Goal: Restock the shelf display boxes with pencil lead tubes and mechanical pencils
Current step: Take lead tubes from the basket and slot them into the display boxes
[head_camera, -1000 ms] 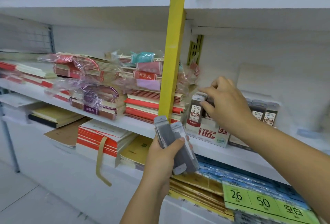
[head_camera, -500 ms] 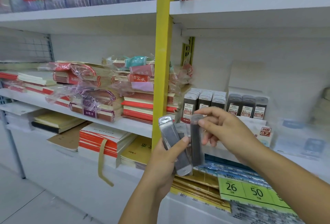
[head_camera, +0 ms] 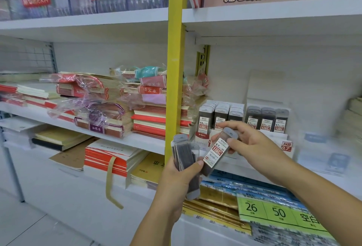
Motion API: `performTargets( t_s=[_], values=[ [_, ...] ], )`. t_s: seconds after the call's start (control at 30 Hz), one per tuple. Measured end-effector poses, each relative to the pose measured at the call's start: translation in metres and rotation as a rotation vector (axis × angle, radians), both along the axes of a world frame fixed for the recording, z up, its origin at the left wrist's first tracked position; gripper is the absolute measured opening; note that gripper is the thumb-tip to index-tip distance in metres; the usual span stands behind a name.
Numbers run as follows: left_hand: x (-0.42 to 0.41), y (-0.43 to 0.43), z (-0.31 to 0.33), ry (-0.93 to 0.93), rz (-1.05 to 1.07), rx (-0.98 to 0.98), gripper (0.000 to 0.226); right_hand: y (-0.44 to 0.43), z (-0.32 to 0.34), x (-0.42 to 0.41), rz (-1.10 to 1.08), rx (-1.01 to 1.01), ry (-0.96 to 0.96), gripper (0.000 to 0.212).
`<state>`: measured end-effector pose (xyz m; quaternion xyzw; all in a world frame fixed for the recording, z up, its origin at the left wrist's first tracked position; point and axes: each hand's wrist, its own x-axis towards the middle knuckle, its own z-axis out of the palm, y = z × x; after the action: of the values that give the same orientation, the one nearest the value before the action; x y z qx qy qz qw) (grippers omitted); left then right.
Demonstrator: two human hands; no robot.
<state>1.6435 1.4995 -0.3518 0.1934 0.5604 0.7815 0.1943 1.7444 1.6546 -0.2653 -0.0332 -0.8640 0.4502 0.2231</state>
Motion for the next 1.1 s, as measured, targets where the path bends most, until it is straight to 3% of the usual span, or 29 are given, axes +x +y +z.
performTargets(
  t_s=[0.2,0.33,0.47,0.63,0.77,0.97,1.1],
  values=[
    [-0.004,-0.003,0.002,-0.003,-0.007,0.078,0.043,-0.006,0.013,0.0,-0.071,0.103,0.069,0.031],
    [-0.003,-0.002,0.009,-0.051,-0.076,0.221,0.07,0.006,0.041,0.005,-0.191,0.195,0.24,0.025],
    [-0.002,0.017,0.014,0.005,-0.119,0.181,0.037,0.049,0.078,0.023,-0.341,0.287,0.349,0.027],
    [0.009,0.048,0.021,0.037,-0.181,0.212,0.027,0.1,0.096,0.042,-0.563,0.667,0.189,0.037],
    [0.018,0.071,0.017,0.005,-0.208,0.207,0.026,0.123,0.088,0.04,-0.552,0.868,0.101,0.031],
    [0.022,0.088,0.014,-0.013,-0.219,0.2,0.027,0.145,0.072,0.028,-0.544,0.843,-0.001,0.028],
    [0.021,0.086,0.015,0.013,-0.234,0.198,0.029,0.149,0.067,0.02,-0.635,0.907,-0.074,0.008]
  ],
)
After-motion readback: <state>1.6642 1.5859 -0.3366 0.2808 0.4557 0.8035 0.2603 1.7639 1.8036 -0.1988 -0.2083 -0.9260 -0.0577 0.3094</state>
